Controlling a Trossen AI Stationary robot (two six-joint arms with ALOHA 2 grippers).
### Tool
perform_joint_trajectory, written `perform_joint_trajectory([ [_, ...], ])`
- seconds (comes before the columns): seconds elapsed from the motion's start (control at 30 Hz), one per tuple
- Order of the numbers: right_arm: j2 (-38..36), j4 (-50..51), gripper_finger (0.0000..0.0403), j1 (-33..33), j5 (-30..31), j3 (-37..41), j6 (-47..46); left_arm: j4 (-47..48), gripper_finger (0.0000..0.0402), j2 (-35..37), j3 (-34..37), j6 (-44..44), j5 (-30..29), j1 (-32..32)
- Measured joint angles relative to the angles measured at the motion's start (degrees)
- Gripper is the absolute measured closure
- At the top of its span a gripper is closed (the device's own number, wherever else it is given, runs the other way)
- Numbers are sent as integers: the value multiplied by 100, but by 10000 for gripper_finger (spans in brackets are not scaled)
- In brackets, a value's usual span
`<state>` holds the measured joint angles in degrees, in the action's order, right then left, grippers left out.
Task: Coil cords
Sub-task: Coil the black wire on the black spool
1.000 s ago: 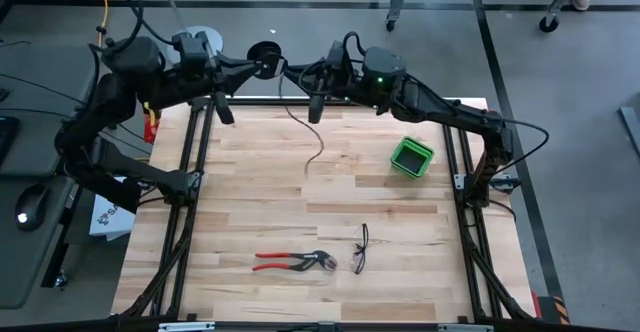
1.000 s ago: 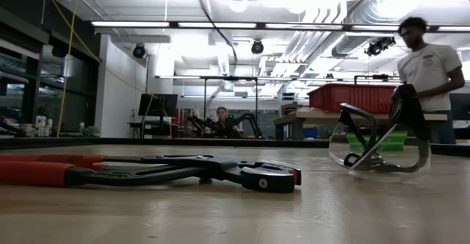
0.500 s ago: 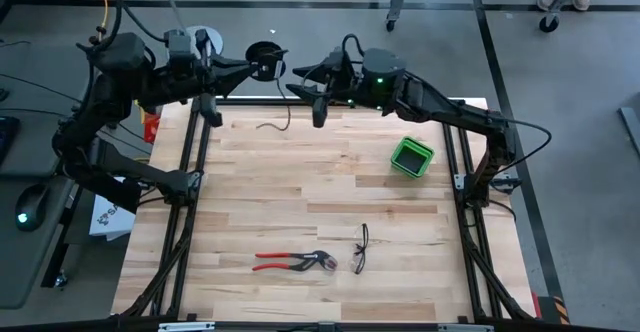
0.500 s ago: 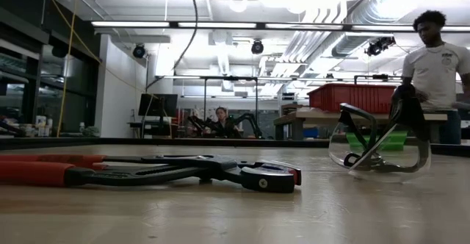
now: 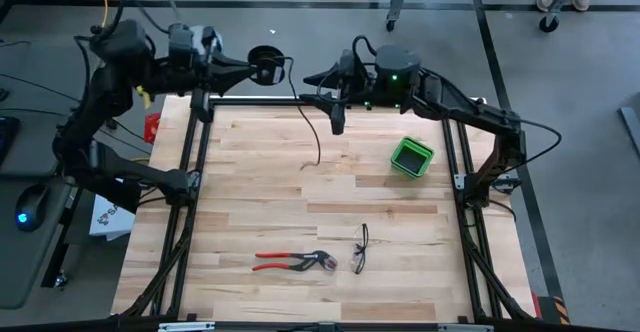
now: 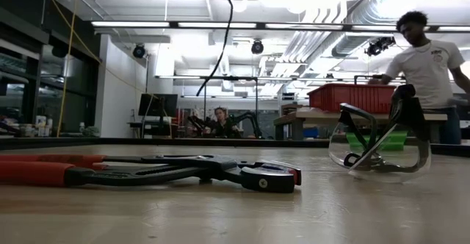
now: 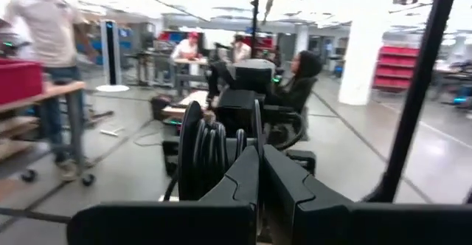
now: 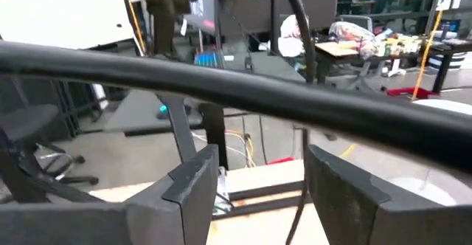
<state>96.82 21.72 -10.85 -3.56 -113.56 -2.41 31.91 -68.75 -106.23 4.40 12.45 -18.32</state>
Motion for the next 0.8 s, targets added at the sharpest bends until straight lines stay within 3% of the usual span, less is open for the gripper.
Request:
perform_joint_trajectory([
  [0.2,-46,32,210,0,3,4,-14,-877,401,-180,4,439,605,-53],
  [0.8,4,-282,210,2,71,0,-104,-1963,402,-280,4,1204,686,41],
])
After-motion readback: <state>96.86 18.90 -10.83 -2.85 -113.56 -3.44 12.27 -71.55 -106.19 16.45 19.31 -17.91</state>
